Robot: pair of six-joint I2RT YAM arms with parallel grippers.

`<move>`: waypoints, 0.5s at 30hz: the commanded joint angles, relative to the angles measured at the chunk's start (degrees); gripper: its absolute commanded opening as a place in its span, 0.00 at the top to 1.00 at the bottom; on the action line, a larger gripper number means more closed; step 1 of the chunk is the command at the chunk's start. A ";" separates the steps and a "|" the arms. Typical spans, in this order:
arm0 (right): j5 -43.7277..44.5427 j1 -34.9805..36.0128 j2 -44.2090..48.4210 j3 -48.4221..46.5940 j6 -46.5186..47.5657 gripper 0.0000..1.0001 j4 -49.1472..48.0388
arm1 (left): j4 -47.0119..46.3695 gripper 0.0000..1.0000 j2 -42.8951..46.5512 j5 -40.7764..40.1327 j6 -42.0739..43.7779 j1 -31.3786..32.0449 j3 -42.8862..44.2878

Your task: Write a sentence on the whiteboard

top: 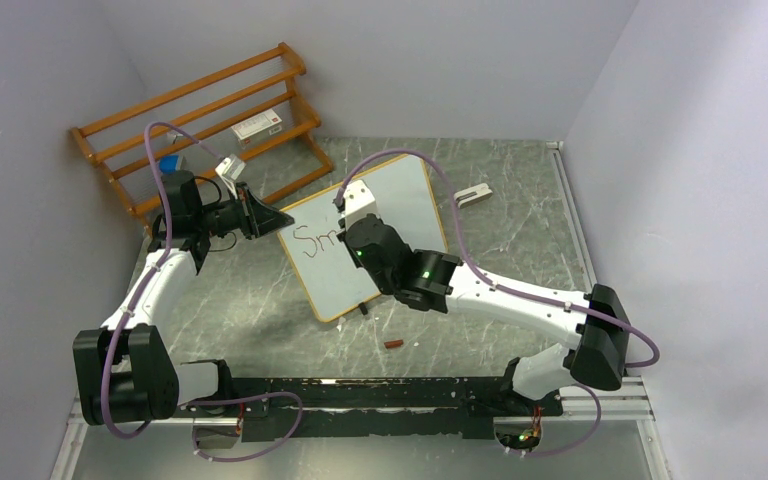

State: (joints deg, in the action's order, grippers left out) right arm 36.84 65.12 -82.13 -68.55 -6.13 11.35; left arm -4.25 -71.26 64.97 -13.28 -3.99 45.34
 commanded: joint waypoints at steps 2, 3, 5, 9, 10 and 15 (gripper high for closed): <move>0.16 -0.74 -0.94 -2.27 0.44 1.00 -1.81 | 1.98 0.95 -1.33 -4.31 5.20 -0.89 0.44; -0.01 -0.86 -1.10 -2.28 0.43 1.00 -1.59 | 2.05 0.95 -1.26 -4.25 5.29 -0.85 0.45; -0.16 -0.95 -1.32 -2.37 0.14 1.00 -0.85 | 1.97 0.95 -1.25 -4.31 5.26 -0.85 0.45; -0.51 -0.89 -1.54 -2.35 -0.61 1.00 0.92 | 2.06 0.95 -1.27 -4.32 5.26 -0.85 0.45; -0.65 -0.95 -1.54 -2.29 -0.74 1.00 1.34 | 2.05 0.95 -1.25 -4.32 5.33 -0.85 0.51; -1.46 -0.95 -1.63 -2.50 -1.62 1.00 3.66 | 2.10 0.95 -1.29 -4.41 5.29 -0.85 0.49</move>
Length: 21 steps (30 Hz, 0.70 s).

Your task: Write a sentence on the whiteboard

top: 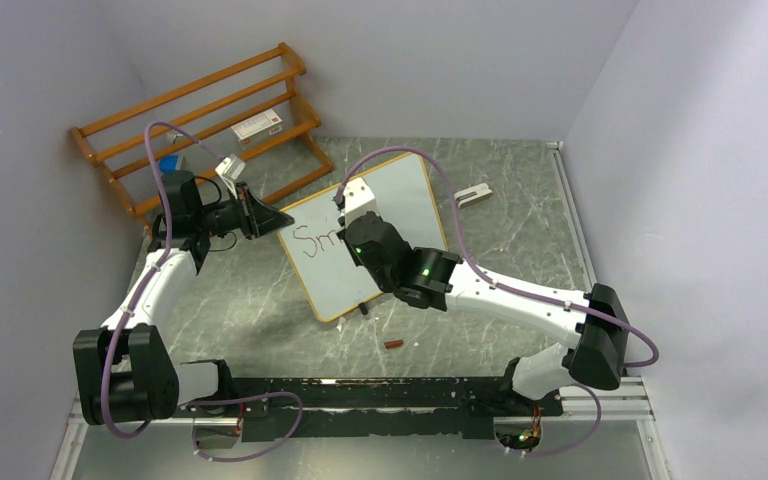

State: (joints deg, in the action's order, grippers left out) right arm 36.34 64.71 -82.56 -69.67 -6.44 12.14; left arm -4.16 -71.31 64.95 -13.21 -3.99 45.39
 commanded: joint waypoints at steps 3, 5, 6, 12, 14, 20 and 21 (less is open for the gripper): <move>-1.32 -0.54 -1.07 -1.27 -1.92 1.00 3.99 | 2.05 0.95 -1.28 -4.39 5.30 -0.85 0.43; -1.67 -0.52 -0.93 -1.19 -2.07 1.00 4.48 | 1.98 0.95 -1.16 -4.39 5.22 -0.87 0.41; -1.75 -0.54 -0.98 -1.25 -2.21 1.00 4.89 | 2.04 0.95 -1.18 -4.39 5.28 -0.85 0.38; -1.90 -0.52 -1.11 -1.09 -3.13 1.00 6.50 | 1.97 0.95 -1.20 -4.39 5.14 -0.85 0.41; -2.05 -0.50 -1.19 -1.00 -3.52 1.00 7.07 | 1.98 0.95 -1.20 -4.39 5.26 -0.85 0.41; -2.70 -0.43 -0.78 -0.30 -4.26 1.00 8.16 | 2.06 0.95 -1.28 -4.47 5.33 -0.87 0.47; -2.75 -0.44 -0.78 -0.17 -4.32 1.00 8.27 | 2.13 0.95 -1.26 -4.42 5.31 -0.85 0.49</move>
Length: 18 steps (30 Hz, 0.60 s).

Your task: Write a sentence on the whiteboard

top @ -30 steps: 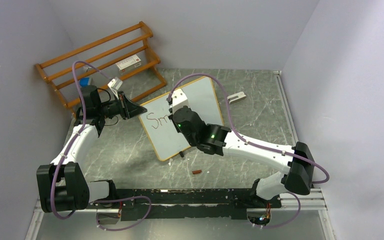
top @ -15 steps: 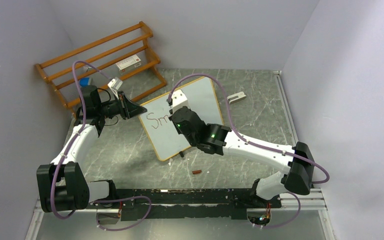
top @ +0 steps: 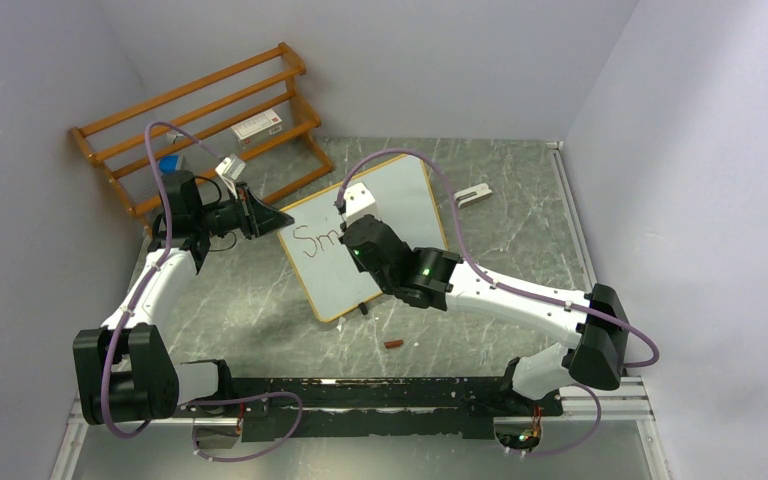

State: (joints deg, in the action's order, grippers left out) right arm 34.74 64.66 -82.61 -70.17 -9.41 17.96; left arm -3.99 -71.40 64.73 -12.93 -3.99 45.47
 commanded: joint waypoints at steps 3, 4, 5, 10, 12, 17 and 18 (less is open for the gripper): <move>-1.46 -0.33 -0.47 0.71 -1.56 1.00 3.01 | 1.97 0.95 -1.16 -4.29 5.02 -0.85 0.41; -1.62 -0.41 -0.45 0.80 -1.74 1.00 3.27 | 1.97 0.95 -1.11 -4.32 5.02 -0.85 0.41; -1.78 -0.30 -0.43 0.89 -1.90 1.00 3.44 | 2.01 0.95 -1.11 -4.34 5.02 -0.85 0.41; -2.18 -0.15 -0.19 1.43 -2.43 1.00 4.02 | 1.97 0.95 -1.19 -4.21 5.02 -0.86 0.40; -2.25 0.04 -0.10 1.52 -2.61 1.00 4.24 | 1.97 0.95 -1.17 -4.26 5.04 -0.85 0.41; -2.47 0.12 0.16 2.03 -3.04 1.00 4.77 | 1.97 0.95 -1.18 -4.35 5.02 -0.85 0.40; -2.60 0.11 0.17 2.14 -3.22 1.00 4.95 | 2.04 0.95 -1.20 -4.41 5.02 -0.85 0.41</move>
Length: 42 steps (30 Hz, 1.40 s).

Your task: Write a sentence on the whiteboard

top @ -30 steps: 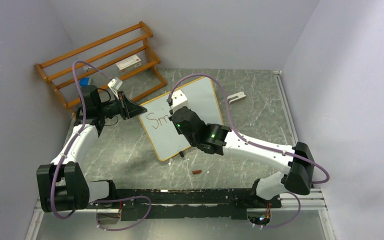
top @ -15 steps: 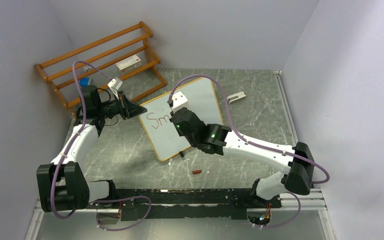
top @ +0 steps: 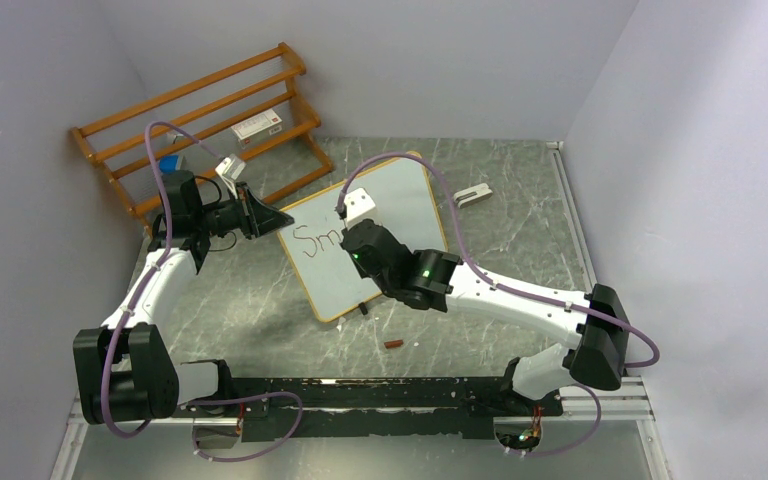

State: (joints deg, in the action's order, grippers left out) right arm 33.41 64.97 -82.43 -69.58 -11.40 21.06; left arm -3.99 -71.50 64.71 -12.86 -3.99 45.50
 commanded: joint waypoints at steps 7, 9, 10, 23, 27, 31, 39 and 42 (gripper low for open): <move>-1.14 -0.03 0.41 2.17 -1.69 1.00 2.31 | 2.04 0.95 -1.14 -4.41 4.95 -0.85 0.38; -1.00 -0.10 0.60 2.37 -1.70 1.00 2.32 | 2.06 0.95 -1.13 -4.30 5.00 -0.85 0.37; -0.87 -0.07 0.73 2.39 -1.70 1.00 2.28 | 2.10 0.95 -1.12 -4.40 5.04 -0.85 0.38; 0.15 -0.11 1.24 2.31 -1.32 1.00 2.37 | 2.23 0.95 -1.24 -4.44 5.22 -0.85 0.39; 0.59 -0.10 1.17 2.25 -1.32 1.00 2.60 | 2.41 0.95 -1.27 -4.39 5.31 -0.85 0.47; 1.07 -0.10 1.57 2.29 -1.35 1.00 2.05 | 2.36 0.95 -1.25 -4.48 5.29 -0.85 0.42; 2.26 -0.05 3.96 3.67 -1.54 1.00 -0.91 | 2.32 0.95 -1.19 -4.41 5.25 -0.86 0.47; 1.61 -0.06 5.71 4.76 -1.24 1.00 -2.70 | 2.41 0.95 -1.27 -4.44 5.30 -0.85 0.47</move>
State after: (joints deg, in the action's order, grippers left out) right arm 34.13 65.01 -80.03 -66.24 -12.29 21.67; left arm -3.55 -71.59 64.99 -12.82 -3.99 45.76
